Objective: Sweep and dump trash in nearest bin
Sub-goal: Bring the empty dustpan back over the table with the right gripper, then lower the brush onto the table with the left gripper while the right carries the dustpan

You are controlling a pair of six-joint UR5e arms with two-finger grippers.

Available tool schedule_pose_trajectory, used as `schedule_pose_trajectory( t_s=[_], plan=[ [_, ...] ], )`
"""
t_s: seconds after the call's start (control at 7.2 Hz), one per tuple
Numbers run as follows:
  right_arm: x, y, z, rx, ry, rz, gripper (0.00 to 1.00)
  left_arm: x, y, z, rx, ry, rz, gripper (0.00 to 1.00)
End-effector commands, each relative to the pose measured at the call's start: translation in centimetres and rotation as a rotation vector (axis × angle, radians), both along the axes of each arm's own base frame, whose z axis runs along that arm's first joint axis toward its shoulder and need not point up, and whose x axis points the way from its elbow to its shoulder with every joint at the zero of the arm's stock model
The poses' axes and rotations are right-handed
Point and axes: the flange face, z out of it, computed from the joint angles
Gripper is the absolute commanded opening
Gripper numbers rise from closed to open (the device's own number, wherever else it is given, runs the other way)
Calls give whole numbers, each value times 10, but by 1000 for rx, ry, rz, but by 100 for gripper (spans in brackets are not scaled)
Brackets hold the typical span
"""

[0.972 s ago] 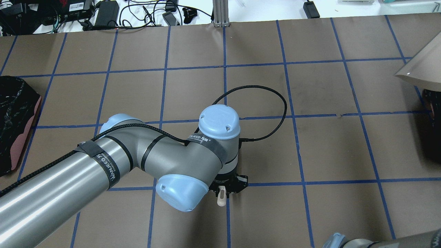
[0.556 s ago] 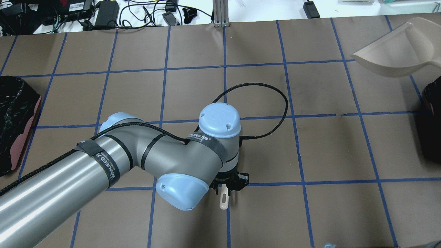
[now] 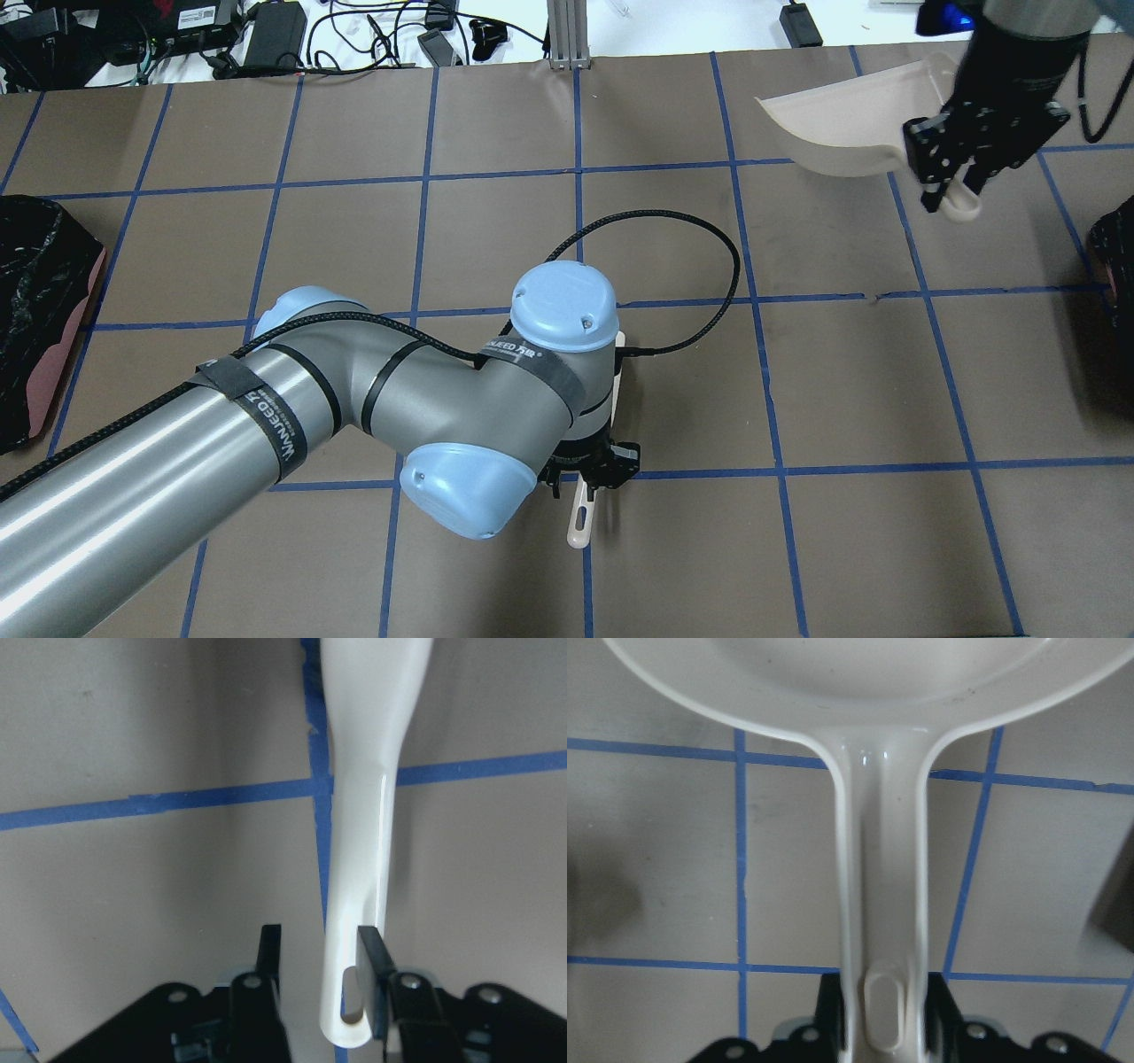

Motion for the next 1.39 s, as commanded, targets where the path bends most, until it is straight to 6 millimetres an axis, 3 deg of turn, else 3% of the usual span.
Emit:
schedule_pose_trajectory(
  t_s=[0.0, 0.14, 0.42, 0.56, 0.83, 0.97, 1.11, 1.25],
  plan=[
    [49, -2, -11, -9, -22, -42, 0, 3, -10, 15, -38, 13, -9, 99],
    [52, -2, -12, -13, -45, -49, 0, 3, -23, 31, -69, 17, 1, 100],
    [61, -12, -29, -34, -112, -64, 0, 38, -71, 63, -128, -14, 29, 100],
    [83, -10, -45, -34, -142, -84, 0, 51, -86, 75, -158, -7, 49, 100],
    [162, -11, -96, -57, -146, -20, 0, 105, -134, 108, -242, -81, 41, 100],
    [204, -6, -131, -6, -137, 18, 0, 131, -152, 128, -245, -76, 2, 100],
    [246, 10, -146, 20, -132, 31, 0, 163, -165, 148, -227, -81, 50, 100],
    [264, 17, -150, 24, -146, 50, 0, 185, -170, 170, -248, -80, 80, 100]
  ],
)
